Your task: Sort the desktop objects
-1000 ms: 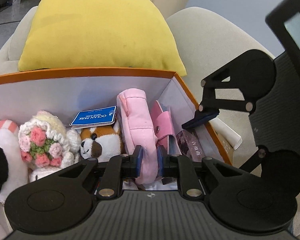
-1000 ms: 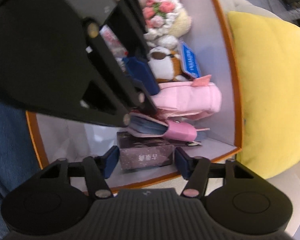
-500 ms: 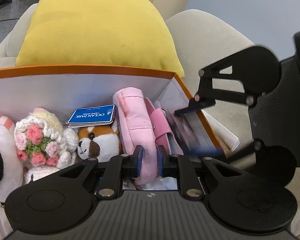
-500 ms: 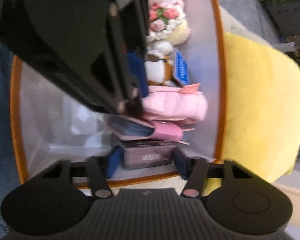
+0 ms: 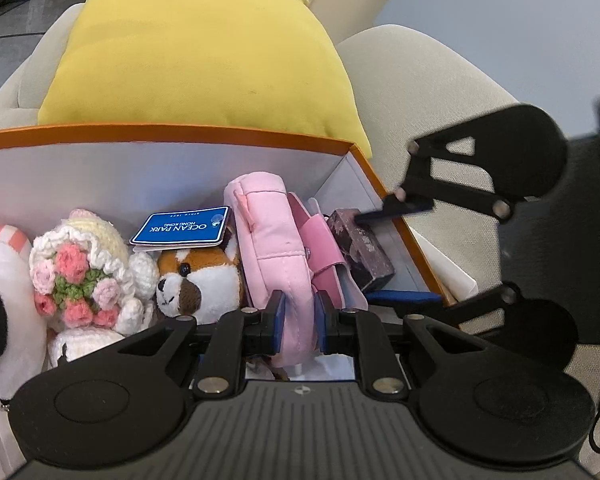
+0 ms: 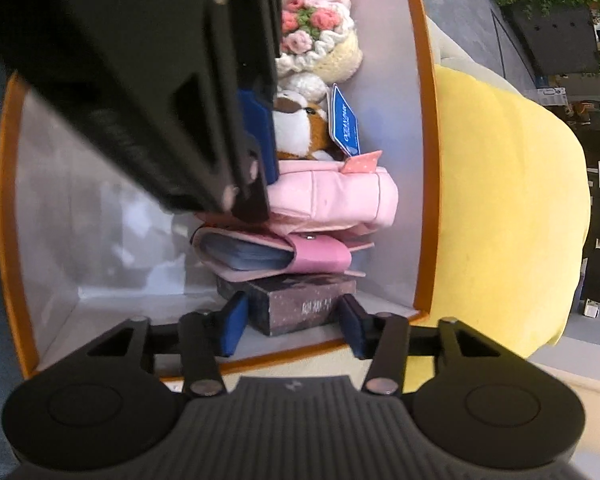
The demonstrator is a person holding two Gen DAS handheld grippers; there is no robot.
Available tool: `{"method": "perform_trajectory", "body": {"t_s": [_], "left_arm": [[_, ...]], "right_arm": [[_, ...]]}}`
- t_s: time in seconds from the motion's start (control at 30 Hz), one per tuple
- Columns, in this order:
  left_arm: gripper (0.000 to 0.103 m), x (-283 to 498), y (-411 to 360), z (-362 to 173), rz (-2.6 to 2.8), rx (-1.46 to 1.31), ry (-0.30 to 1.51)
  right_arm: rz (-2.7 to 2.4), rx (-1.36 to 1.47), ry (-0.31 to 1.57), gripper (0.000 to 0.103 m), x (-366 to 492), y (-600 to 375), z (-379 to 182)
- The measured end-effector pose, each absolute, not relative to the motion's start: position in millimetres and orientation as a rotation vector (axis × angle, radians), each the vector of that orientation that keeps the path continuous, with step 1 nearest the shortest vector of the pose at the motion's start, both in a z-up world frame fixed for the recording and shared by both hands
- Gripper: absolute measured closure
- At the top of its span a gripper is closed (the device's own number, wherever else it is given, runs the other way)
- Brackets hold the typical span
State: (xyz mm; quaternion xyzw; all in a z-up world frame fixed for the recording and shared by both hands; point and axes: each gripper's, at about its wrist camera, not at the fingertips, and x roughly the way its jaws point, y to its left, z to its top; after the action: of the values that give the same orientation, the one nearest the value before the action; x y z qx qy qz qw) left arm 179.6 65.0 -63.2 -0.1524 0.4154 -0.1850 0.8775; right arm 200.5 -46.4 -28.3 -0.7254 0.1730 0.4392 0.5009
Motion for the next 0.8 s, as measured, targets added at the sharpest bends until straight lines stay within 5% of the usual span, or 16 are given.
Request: {"method": "perform_trajectory", "body": {"t_s": [0.4, 0.8], "left_arm": [[0.085, 176, 67, -61, -0.388, -0.318, 0.877], [0.085, 205, 56, -59, -0.382, -0.346, 0.932]], "right_arm": [[0.965, -1.932, 0.083, 0.058, 177, -56, -72], [0.957, -1.878, 0.066, 0.058, 188, -53, -75]]}}
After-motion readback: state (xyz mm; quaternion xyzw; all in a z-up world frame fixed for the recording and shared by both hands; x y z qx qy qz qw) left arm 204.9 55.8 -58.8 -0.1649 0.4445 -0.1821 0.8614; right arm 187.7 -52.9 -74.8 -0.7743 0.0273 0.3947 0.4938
